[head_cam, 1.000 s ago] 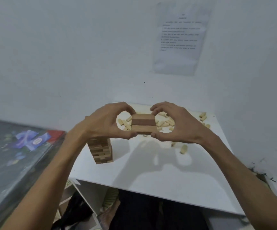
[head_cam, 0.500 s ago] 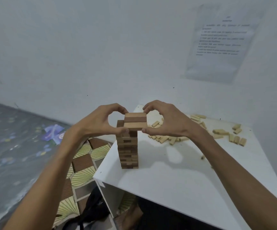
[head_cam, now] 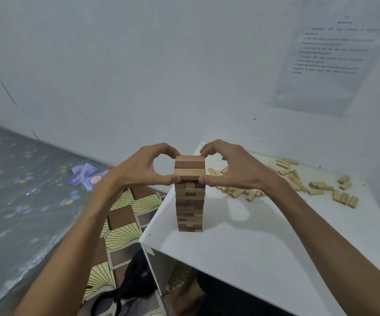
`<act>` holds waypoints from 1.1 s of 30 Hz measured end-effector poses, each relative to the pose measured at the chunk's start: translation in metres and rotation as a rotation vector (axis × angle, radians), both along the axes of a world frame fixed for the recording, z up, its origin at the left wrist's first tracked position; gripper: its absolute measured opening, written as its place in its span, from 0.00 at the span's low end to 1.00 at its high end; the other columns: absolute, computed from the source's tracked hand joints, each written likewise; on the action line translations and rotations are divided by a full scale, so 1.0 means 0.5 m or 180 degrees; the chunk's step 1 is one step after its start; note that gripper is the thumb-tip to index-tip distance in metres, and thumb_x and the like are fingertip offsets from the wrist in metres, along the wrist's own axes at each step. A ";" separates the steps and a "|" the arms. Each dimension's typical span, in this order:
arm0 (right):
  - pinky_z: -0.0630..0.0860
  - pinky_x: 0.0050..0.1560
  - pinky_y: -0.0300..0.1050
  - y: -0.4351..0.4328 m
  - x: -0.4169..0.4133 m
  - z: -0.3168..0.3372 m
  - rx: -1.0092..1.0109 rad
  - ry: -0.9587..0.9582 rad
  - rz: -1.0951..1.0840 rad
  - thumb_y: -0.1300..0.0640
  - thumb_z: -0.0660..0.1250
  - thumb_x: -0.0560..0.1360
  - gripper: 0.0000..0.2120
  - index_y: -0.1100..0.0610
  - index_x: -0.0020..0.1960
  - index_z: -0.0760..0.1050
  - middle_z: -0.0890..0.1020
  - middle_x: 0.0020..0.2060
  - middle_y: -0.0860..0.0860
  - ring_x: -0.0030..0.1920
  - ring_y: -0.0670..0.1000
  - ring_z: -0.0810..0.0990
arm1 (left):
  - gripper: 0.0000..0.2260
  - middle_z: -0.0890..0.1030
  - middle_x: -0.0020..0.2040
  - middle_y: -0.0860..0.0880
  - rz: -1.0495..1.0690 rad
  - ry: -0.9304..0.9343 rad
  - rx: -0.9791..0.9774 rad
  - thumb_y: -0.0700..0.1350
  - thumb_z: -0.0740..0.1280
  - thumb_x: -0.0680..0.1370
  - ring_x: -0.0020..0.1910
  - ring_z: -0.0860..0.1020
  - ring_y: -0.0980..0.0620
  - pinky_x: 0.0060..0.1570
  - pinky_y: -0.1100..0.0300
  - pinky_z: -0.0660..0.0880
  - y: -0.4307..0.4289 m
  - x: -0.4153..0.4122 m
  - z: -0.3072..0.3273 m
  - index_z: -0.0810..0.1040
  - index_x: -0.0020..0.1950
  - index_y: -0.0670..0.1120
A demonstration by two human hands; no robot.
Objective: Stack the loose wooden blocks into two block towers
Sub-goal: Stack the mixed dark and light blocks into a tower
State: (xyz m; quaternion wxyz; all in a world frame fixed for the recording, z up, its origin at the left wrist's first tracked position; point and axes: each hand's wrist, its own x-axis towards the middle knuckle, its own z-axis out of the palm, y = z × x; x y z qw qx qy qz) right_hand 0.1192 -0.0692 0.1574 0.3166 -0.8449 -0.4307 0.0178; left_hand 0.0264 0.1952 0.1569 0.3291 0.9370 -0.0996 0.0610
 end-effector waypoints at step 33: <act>0.78 0.58 0.51 -0.003 -0.009 -0.018 -0.0139 0.0097 -0.0070 0.29 0.70 0.65 0.28 0.40 0.60 0.71 0.75 0.59 0.34 0.62 0.40 0.74 | 0.28 0.81 0.59 0.59 -0.0047 0.0038 -0.0127 0.66 0.72 0.67 0.62 0.77 0.58 0.65 0.63 0.68 0.003 0.003 -0.034 0.78 0.63 0.55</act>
